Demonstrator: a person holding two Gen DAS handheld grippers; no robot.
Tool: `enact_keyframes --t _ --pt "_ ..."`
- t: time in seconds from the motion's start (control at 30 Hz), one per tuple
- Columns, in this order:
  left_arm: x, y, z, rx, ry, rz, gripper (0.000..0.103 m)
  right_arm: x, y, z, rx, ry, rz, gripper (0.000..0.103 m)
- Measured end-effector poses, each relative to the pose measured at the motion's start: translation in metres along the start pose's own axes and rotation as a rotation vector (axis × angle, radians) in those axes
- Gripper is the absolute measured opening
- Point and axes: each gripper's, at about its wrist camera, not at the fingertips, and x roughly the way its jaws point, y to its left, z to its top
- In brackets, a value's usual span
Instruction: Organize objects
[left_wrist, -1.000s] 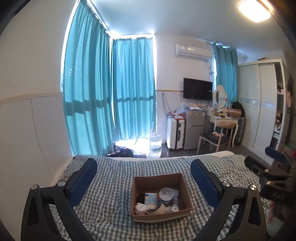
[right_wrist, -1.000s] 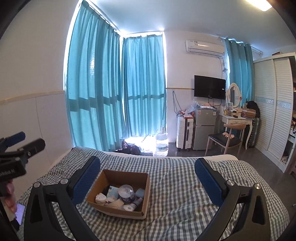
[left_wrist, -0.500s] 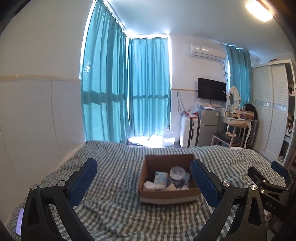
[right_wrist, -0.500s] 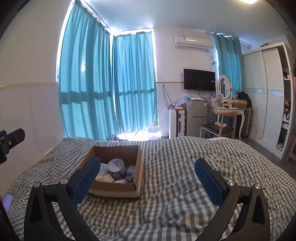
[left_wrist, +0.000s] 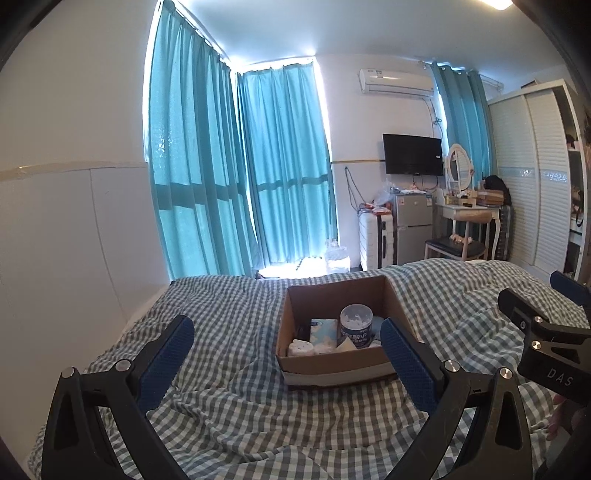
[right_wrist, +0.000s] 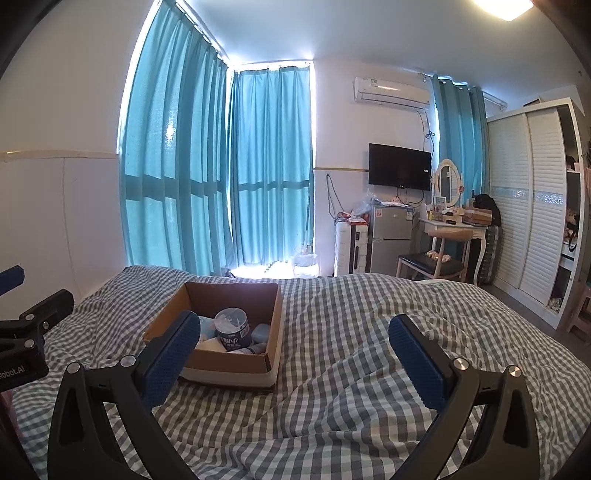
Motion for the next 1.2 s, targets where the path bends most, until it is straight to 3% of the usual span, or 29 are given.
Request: enact_keyframes --t 1.2 --pt "0.0020 -0.0044 -0.0085 -0.005 0.065 -0.054 0.103 0.0029 0.0035 -0.0034 0.016 0.034 0.006 0.103"
